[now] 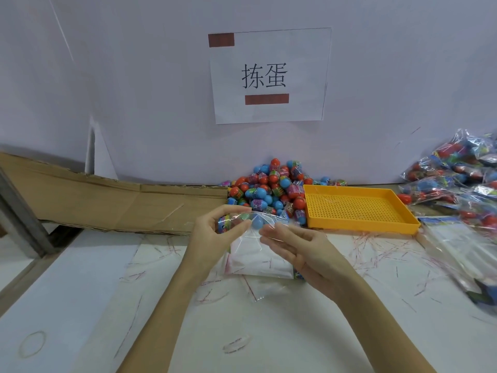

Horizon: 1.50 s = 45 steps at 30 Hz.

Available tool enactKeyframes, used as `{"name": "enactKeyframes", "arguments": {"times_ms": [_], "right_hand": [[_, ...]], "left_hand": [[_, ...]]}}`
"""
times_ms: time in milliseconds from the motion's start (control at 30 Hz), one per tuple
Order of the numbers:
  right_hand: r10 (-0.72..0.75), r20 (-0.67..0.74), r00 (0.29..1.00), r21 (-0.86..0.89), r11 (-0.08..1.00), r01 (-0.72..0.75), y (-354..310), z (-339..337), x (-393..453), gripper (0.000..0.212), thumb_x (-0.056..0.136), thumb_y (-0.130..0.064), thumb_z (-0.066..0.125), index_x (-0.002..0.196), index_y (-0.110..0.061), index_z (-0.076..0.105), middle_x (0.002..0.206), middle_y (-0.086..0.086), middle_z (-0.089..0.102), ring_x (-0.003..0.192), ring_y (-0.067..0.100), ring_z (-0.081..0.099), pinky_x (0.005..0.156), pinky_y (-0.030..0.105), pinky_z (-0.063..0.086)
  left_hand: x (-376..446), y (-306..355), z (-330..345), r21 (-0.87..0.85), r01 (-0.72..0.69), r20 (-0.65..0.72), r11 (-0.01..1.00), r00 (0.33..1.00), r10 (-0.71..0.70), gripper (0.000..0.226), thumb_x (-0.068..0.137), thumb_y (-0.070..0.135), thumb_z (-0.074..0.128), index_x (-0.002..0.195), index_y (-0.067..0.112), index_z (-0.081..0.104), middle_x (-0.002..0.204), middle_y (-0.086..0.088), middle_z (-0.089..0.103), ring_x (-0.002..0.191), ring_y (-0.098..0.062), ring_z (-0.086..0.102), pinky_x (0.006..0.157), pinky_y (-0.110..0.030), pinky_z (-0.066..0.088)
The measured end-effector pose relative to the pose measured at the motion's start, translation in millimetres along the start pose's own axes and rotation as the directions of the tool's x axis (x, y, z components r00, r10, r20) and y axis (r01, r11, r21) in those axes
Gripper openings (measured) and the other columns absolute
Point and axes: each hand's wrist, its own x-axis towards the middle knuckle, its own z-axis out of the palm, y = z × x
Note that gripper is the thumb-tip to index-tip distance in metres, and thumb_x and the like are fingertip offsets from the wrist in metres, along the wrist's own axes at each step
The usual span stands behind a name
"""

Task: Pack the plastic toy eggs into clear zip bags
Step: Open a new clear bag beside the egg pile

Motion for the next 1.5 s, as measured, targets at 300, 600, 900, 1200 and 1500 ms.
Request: {"name": "enactKeyframes", "arguments": {"times_ms": [300,600,900,1200,1500], "right_hand": [[-0.098,-0.052,0.994,-0.081,0.992,0.094,-2.0,-4.1,-0.9,0.036,0.083,-0.03,0.078,0.111,-0.007,0.078,0.111,0.016,0.076,0.103,0.029,0.074,0.081,0.026,0.061],[0.011,0.218,0.976,0.238,0.969,-0.064,0.2,-7.7,4.7,0.03,0.097,-0.015,0.069,0.125,-0.006,0.071,0.139,0.017,0.062,0.131,0.028,0.06,0.101,0.032,0.053],[0.076,0.315,0.946,0.161,0.978,-0.132,-2.2,-8.9,1.0,0.043,0.105,-0.017,0.05,0.145,-0.003,0.048,0.143,0.013,0.06,0.132,0.025,0.059,0.108,0.03,0.048],[0.056,0.335,0.94,-0.182,0.983,0.007,-5.1,-8.9,-2.7,0.046,0.105,-0.052,0.042,0.143,-0.032,0.058,0.149,-0.004,0.055,0.141,0.013,0.048,0.117,0.036,0.029],[-0.273,0.272,0.923,-0.596,0.705,0.385,14.8,4.6,-2.3,0.026,0.106,-0.021,0.053,0.121,-0.016,0.074,0.112,-0.004,0.077,0.113,0.014,0.068,0.097,0.027,0.053]], "left_hand": [[2.6,-1.7,-1.0,-0.119,0.211,0.102,0.97,0.975,-0.2,0.063,0.075,0.039,0.086,0.131,0.021,0.062,0.104,-0.005,0.08,0.084,-0.025,0.078,0.065,-0.029,0.06],[-1.5,2.8,2.0,-0.027,0.104,-0.001,0.994,0.995,-0.104,0.038,0.075,0.039,0.081,0.104,0.016,0.076,0.083,-0.004,0.079,0.07,-0.022,0.075,0.063,-0.027,0.06],[-1.9,2.2,0.9,0.006,0.073,0.042,0.997,0.996,-0.073,0.043,0.077,0.046,0.078,0.108,0.016,0.076,0.085,0.0,0.077,0.072,-0.009,0.068,0.061,-0.025,0.058],[-1.1,-2.5,-8.0,0.234,-0.091,0.077,0.968,0.994,0.075,0.065,0.077,0.054,0.084,0.135,0.046,0.055,0.114,0.015,0.072,0.1,-0.005,0.067,0.086,-0.029,0.054],[-5.9,-8.7,17.7,0.689,-0.681,0.474,0.247,0.682,0.558,0.058,0.081,0.029,0.087,0.135,0.019,0.068,0.115,0.006,0.073,0.112,-0.017,0.066,0.109,-0.042,0.043]]}}
